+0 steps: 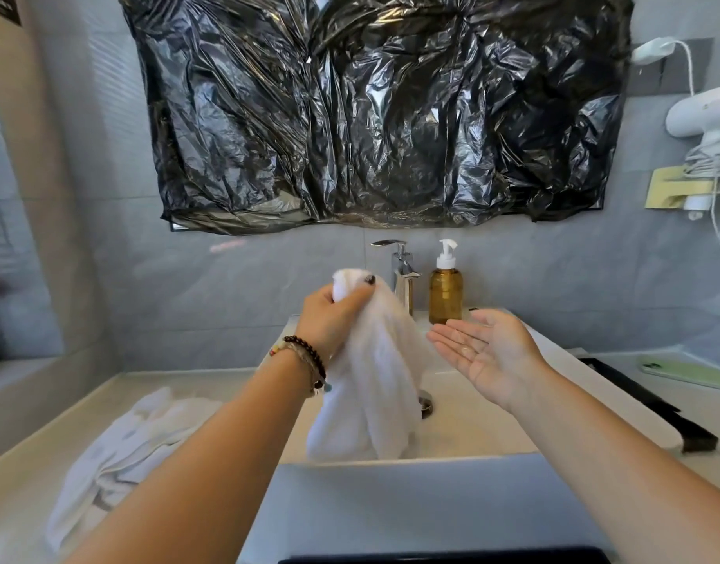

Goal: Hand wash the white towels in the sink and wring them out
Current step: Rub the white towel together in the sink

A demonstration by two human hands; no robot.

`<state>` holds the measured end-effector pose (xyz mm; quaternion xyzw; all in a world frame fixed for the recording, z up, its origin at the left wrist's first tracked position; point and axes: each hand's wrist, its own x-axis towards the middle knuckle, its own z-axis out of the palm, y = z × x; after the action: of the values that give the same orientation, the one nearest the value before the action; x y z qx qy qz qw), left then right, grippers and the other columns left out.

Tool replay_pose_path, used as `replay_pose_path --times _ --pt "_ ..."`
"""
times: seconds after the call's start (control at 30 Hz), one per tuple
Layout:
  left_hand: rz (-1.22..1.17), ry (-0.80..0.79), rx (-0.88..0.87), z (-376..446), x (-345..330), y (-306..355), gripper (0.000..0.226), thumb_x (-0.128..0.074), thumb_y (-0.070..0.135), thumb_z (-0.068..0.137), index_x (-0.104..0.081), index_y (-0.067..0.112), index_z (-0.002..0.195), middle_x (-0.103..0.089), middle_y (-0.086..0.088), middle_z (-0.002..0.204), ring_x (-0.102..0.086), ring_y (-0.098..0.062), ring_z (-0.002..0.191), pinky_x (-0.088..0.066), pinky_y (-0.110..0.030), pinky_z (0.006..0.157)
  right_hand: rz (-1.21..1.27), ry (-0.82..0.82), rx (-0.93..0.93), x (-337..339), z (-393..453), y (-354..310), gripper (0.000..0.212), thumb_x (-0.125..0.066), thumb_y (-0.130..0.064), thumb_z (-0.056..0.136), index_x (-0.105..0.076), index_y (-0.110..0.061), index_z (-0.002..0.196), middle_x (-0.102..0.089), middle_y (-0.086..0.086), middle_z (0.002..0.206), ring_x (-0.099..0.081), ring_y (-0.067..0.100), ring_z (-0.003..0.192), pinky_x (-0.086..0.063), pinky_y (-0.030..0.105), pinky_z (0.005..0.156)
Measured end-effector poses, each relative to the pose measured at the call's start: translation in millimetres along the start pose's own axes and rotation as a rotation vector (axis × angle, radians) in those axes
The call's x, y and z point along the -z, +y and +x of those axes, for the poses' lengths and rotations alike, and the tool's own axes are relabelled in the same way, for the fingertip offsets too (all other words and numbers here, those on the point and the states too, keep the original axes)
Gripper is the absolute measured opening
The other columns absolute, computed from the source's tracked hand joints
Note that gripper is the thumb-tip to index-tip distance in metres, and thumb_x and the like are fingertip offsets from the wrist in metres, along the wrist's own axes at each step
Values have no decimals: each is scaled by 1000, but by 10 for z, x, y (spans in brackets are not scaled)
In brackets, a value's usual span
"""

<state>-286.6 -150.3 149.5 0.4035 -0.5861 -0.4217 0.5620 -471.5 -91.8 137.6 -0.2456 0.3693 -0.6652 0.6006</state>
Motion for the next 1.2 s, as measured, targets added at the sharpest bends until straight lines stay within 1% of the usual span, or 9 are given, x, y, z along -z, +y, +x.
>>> replay_pose_path --times 0.17,0.3,0.43,0.53,0.67,0.8,0.93,1.07,1.2 --pt "-166 -377 106 -36 59 -112 36 -70 1 85 -57 8 118 -69 -17 109 -68 -32 100 -58 -42 86 109 -10 53 3 44 -11 42 -40 -23 101 -48 5 131 -62 23 118 -63 34 105 -52 37 86" --pt "189 -200 148 -133 93 -482 20 -77 19 82 -64 11 94 -71 -15 97 -69 -35 95 -57 -44 90 134 4 61 45 97 34 39 -42 -24 101 -51 5 125 -65 22 110 -65 33 102 -54 36 83" --pt "79 -85 144 -93 100 -476 22 -71 19 89 -64 14 69 -65 -5 64 -57 -20 60 -50 -28 60 108 15 59 45 172 62 36 -41 -24 101 -52 3 123 -64 22 114 -64 33 106 -52 38 92" --pt "-39 -121 149 -99 92 -450 15 -64 22 96 -66 11 85 -66 -10 76 -60 -21 67 -55 -33 66 78 -7 85 -26 213 82 34 -42 -25 101 -53 2 119 -65 21 111 -65 31 103 -52 38 93" --pt "-257 -238 184 -90 118 -440 27 -52 21 103 -61 1 119 -67 -23 121 -66 -30 107 -51 -49 101 -40 -55 178 -249 246 162 23 -45 -18 100 -58 0 102 -67 20 108 -67 28 98 -54 34 87" --pt "-535 -248 230 -119 152 -377 19 -44 24 105 -51 8 111 -65 -17 124 -72 -33 96 -61 -47 77 -371 -3 302 -349 290 380 19 -60 -2 89 -64 -3 107 -69 17 107 -68 24 99 -55 34 91" --pt "104 32 148 -108 161 -445 33 -51 16 100 -40 14 130 -61 -14 125 -72 -25 70 -57 -36 66 -376 14 241 -289 356 481 14 -62 1 86 -65 -2 100 -68 20 106 -68 25 99 -54 32 91" --pt "1075 216 -98 -159 93 -569 80 -59 32 93 -12 10 154 -17 -11 158 -22 -30 145 -24 -45 115 -237 15 190 -242 375 362 13 -52 -6 94 -61 -1 86 -67 20 101 -66 30 98 -52 35 92" --pt "1164 -179 -188 -141 -87 -535 73 -55 49 93 -26 14 151 -35 -7 152 -37 -26 137 -35 -38 110 -233 1 214 -151 362 256 17 -49 -12 97 -60 0 95 -68 17 99 -66 30 99 -51 37 96"
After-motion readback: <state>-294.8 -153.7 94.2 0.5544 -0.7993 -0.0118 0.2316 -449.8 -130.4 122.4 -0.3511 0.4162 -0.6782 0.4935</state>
